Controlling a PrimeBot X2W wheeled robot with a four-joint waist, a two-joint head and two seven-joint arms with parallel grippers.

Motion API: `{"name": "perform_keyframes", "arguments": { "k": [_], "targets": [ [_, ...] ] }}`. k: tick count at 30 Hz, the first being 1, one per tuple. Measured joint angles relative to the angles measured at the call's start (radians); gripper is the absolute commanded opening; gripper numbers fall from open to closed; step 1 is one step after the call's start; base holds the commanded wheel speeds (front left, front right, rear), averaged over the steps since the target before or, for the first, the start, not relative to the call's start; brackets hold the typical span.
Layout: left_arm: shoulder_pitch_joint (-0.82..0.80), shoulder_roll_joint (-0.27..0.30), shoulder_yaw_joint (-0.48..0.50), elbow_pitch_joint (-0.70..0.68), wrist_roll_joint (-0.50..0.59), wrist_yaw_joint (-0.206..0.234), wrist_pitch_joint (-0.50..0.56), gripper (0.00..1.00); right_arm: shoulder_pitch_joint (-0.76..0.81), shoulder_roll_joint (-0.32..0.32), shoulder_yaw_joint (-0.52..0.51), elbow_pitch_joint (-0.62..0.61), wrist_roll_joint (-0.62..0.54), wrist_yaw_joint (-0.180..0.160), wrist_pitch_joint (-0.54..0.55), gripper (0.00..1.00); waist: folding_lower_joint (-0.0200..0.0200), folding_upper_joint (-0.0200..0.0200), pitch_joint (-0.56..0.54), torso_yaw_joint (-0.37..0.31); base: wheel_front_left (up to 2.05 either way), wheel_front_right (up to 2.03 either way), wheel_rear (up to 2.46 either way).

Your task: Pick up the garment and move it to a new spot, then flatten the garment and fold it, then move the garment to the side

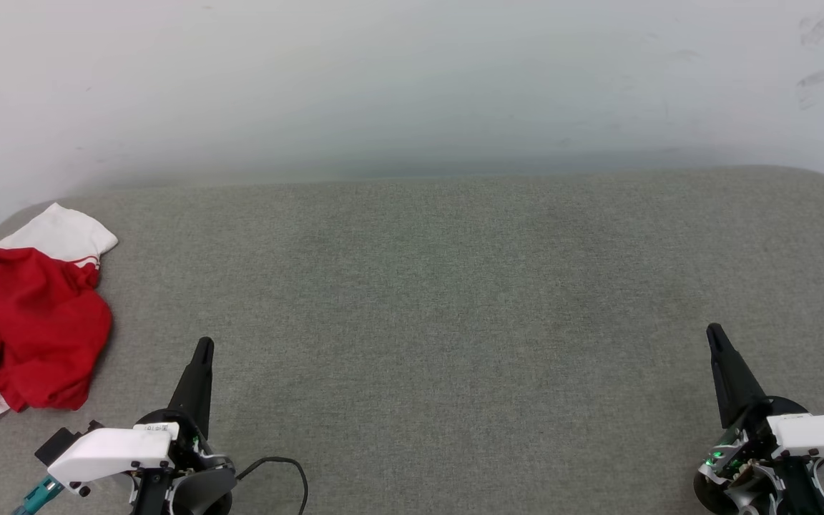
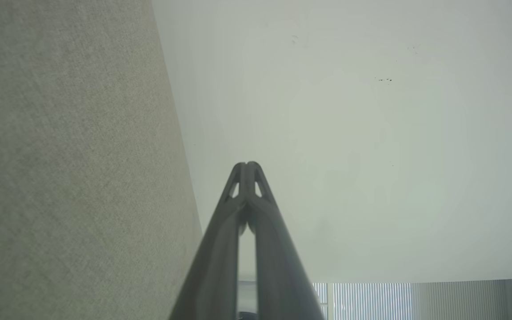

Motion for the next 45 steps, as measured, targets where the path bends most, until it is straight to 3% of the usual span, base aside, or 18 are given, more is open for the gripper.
{"name": "perform_keyframes", "arguments": {
  "k": [38,39,45],
  "targets": [
    [0.0,0.0,0.0,0.0,0.0,0.0,0.0,0.0,0.0,0.0,0.0,0.0,0.0,0.0,0.0,0.0,0.0,0.0,0.0,0.0,0.0,0.0,0.0],
    [0.0,0.0,0.0,0.0,0.0,0.0,0.0,1.0,0.0,0.0,0.0,0.0,0.0,0.0,0.0,1.0,0.0,0.0,0.0,0.0,0.0,0.0,0.0],
    [0.046,-0.005,-0.005,0.046,0.0,0.001,-0.004,1.0,0.045,0.001,0.004,0.044,0.0,0.0,-0.003,1.0,0.0,0.0,0.001,0.0,0.0,0.0,0.0]
  ]
}}
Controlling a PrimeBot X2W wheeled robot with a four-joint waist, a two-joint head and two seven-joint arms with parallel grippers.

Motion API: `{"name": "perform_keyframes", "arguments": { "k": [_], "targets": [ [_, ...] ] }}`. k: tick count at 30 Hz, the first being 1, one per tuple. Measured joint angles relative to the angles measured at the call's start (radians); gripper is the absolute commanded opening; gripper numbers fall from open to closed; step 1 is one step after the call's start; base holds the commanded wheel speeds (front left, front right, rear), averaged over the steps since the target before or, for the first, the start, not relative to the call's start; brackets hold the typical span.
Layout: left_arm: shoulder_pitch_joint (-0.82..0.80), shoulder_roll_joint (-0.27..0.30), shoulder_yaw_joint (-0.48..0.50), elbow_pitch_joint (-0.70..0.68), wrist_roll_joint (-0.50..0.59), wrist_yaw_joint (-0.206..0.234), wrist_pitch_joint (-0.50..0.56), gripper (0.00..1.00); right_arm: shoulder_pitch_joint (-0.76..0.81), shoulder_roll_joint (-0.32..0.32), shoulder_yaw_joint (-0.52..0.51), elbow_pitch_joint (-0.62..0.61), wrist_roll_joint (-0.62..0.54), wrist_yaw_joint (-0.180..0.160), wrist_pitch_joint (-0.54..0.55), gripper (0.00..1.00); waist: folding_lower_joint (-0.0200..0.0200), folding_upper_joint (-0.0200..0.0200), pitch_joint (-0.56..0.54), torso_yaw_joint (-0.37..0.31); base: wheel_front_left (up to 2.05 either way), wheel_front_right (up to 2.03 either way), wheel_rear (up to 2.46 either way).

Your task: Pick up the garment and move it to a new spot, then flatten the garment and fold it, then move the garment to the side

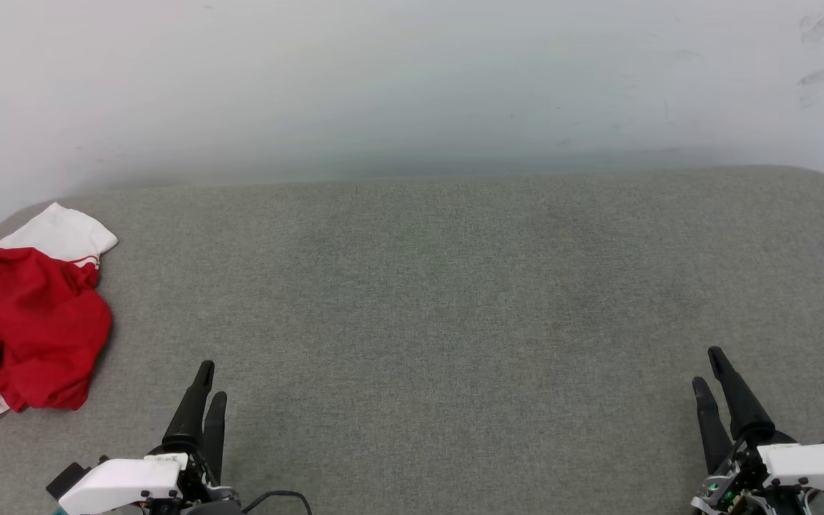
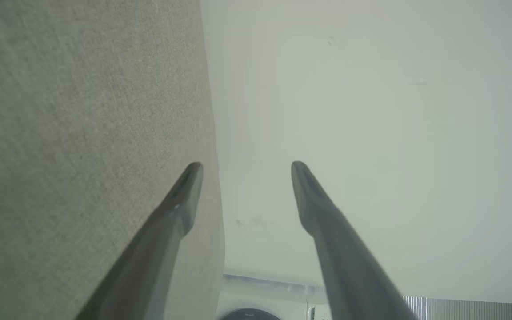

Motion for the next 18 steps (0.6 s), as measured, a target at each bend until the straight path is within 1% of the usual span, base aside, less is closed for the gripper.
{"name": "perform_keyframes", "arguments": {
  "k": [12,18],
  "targets": [
    [0.016,0.0,0.006,-0.03,0.052,0.0,-0.059,1.0,0.005,0.0,0.03,-0.012,-0.052,-0.001,-0.059,1.0,0.0,0.0,0.001,-0.001,0.0,0.0,0.0],
    [0.023,0.0,0.025,-0.049,0.107,0.0,-0.085,1.0,0.007,0.0,0.025,-0.012,-0.135,-0.001,-0.086,1.0,0.0,0.0,0.002,-0.001,0.0,0.0,0.0]
  ]
}}
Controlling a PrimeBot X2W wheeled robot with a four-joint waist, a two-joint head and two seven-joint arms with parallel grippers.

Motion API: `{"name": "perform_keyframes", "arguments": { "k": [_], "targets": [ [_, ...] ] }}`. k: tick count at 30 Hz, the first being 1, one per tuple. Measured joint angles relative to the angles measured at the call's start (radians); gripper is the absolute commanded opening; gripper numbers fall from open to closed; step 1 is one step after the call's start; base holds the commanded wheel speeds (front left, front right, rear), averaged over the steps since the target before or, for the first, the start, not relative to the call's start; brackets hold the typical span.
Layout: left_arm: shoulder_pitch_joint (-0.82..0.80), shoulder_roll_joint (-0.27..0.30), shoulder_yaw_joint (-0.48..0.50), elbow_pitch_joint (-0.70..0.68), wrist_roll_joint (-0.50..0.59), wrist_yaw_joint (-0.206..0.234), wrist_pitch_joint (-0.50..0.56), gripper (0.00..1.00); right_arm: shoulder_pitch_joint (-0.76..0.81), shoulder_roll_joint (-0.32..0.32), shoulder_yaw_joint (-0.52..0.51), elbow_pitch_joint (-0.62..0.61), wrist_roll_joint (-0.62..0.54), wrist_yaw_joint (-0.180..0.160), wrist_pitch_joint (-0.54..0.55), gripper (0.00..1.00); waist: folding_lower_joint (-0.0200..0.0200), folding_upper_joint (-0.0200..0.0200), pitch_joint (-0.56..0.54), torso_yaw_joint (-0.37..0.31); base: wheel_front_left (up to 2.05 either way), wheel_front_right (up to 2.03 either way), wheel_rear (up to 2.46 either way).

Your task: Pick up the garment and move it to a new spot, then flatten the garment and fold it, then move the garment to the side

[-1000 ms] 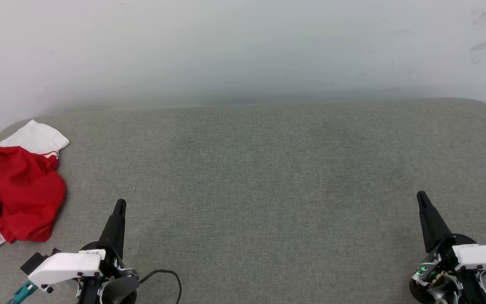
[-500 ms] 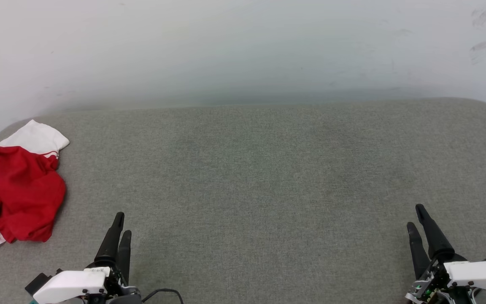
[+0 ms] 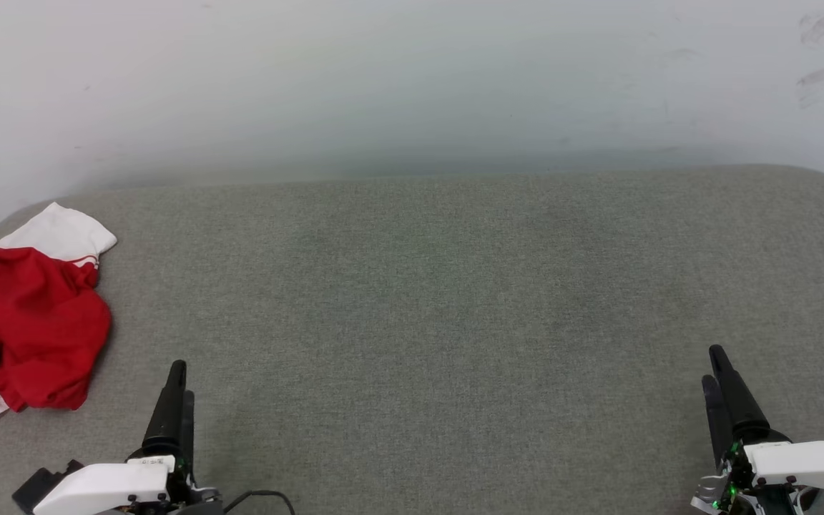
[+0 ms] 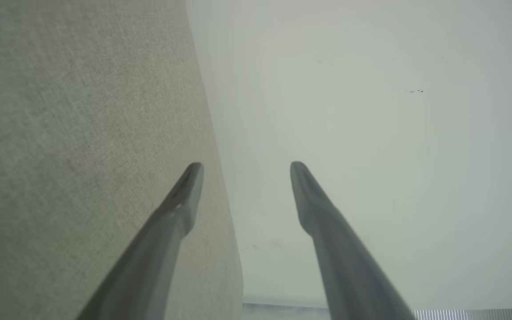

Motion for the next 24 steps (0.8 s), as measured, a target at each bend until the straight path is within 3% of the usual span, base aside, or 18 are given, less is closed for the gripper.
{"name": "perform_keyframes", "arguments": {
  "k": [16,24],
  "targets": [
    [0.008,0.0,0.08,-0.094,0.292,0.001,-0.063,1.0,-0.005,0.0,-0.038,-0.09,-0.376,0.0,-0.062,1.0,0.0,0.0,0.01,-0.001,0.0,0.0,0.0],
    [0.014,0.001,0.042,-0.197,0.489,0.073,-0.09,1.0,-0.006,0.0,-0.031,-0.164,-0.629,0.0,-0.089,1.0,0.0,0.0,0.016,-0.004,0.0,0.0,0.0]
  ]
}}
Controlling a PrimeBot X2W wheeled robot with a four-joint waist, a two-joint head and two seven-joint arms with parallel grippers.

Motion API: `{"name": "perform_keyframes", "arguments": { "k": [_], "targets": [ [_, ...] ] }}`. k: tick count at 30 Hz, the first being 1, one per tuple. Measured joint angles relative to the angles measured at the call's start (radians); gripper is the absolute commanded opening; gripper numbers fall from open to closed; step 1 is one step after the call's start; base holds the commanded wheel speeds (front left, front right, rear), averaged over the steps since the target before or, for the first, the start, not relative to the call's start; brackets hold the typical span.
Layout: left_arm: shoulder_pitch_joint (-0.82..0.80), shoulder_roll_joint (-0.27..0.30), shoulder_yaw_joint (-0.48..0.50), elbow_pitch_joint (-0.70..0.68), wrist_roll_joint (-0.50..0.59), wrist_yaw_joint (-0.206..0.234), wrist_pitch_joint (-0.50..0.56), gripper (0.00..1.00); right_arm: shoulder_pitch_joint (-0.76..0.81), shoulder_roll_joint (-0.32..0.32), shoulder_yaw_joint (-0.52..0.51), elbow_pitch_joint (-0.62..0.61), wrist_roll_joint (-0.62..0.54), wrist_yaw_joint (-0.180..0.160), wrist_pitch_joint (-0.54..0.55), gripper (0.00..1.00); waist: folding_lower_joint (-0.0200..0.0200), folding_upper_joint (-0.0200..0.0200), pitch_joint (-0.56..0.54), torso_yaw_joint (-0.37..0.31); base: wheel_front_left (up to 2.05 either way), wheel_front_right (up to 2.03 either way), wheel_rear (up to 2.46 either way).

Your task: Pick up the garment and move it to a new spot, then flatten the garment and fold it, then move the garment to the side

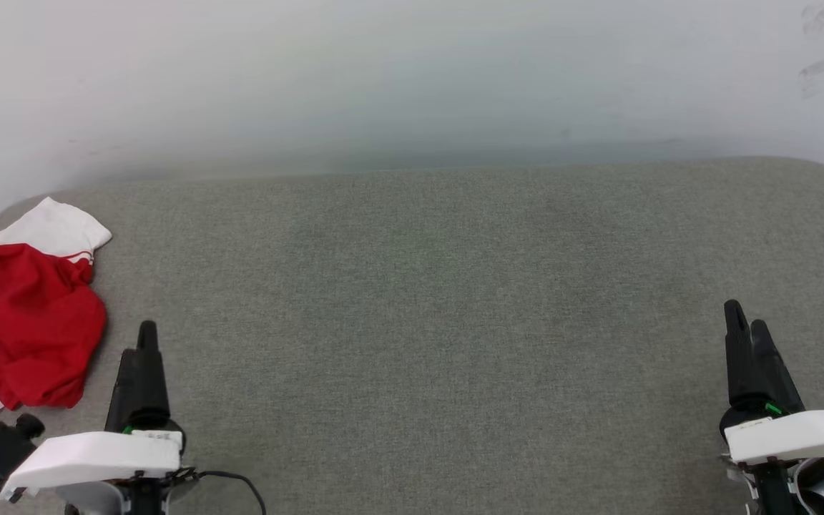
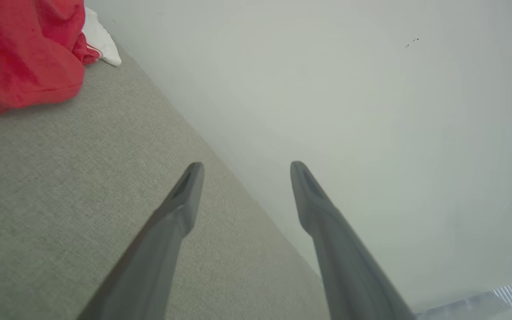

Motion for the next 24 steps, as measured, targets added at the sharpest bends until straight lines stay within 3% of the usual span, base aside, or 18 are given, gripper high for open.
{"name": "perform_keyframes", "arguments": {
  "k": [14,22,24],
  "targets": [
    [0.009,0.002,-0.182,-0.129,0.384,0.093,-0.044,1.0,0.0,0.0,0.028,-0.083,-0.304,0.0,-0.044,1.0,0.0,0.0,0.018,-0.006,0.0,0.0,0.0],
    [0.016,0.061,-0.294,-0.132,0.503,0.18,-0.066,1.0,0.0,0.0,0.046,-0.113,-0.444,0.0,-0.068,1.0,0.0,0.0,0.023,-0.01,0.0,0.0,0.0],
    [0.016,0.089,-0.341,-0.132,0.548,0.22,-0.073,1.0,0.001,0.0,0.051,-0.117,-0.494,0.0,-0.075,1.0,0.0,0.0,0.025,-0.011,0.0,0.0,0.0]
  ]
}}
